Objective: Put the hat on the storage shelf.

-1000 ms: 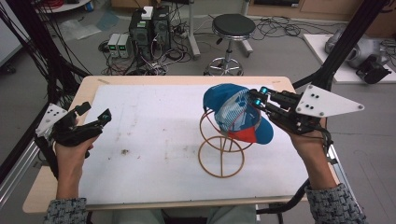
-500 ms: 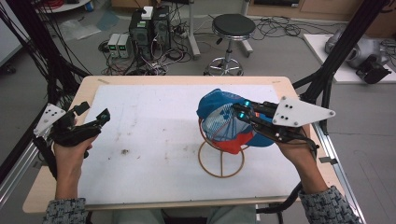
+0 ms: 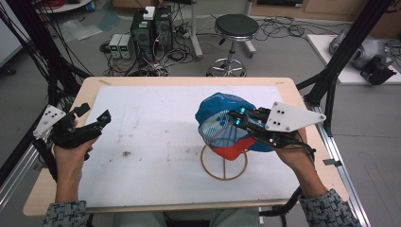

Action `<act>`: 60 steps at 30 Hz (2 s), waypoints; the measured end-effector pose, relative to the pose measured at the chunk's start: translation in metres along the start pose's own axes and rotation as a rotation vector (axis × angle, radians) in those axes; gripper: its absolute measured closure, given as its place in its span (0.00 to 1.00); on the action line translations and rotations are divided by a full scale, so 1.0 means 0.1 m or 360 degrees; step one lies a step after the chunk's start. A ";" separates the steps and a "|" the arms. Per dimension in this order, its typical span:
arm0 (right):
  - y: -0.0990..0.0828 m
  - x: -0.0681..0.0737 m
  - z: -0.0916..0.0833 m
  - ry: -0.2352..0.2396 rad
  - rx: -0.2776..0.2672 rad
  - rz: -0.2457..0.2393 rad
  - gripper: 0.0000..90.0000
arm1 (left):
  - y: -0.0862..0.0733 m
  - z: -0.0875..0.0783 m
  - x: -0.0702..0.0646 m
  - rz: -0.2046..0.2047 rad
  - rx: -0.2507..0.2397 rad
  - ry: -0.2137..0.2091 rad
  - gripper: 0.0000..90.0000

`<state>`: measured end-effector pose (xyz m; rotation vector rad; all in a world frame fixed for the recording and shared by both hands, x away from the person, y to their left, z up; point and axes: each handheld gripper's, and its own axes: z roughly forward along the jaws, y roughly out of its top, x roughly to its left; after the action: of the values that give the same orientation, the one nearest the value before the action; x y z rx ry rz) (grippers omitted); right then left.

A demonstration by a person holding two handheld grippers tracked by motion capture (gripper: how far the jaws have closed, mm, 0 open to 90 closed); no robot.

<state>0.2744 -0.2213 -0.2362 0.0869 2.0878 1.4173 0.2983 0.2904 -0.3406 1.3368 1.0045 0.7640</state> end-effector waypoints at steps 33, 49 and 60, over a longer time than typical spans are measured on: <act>-0.07 0.16 0.03 -0.0013 0.0056 -0.0029 0.99 | 0.01 -0.02 0.02 0.0001 -0.0005 0.0007 0.16; -0.03 0.20 0.16 -0.0038 0.0017 -0.0067 0.82 | 0.01 -0.04 0.03 -0.0004 -0.0010 0.0009 0.16; -0.03 0.10 0.01 -0.0190 -0.0081 0.0043 0.66 | 0.02 -0.04 0.03 -0.0007 -0.0013 0.0004 0.16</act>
<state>0.2674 -0.2178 -0.2431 0.1756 1.9596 1.4442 0.2961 0.2944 -0.3392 1.3267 1.0054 0.7660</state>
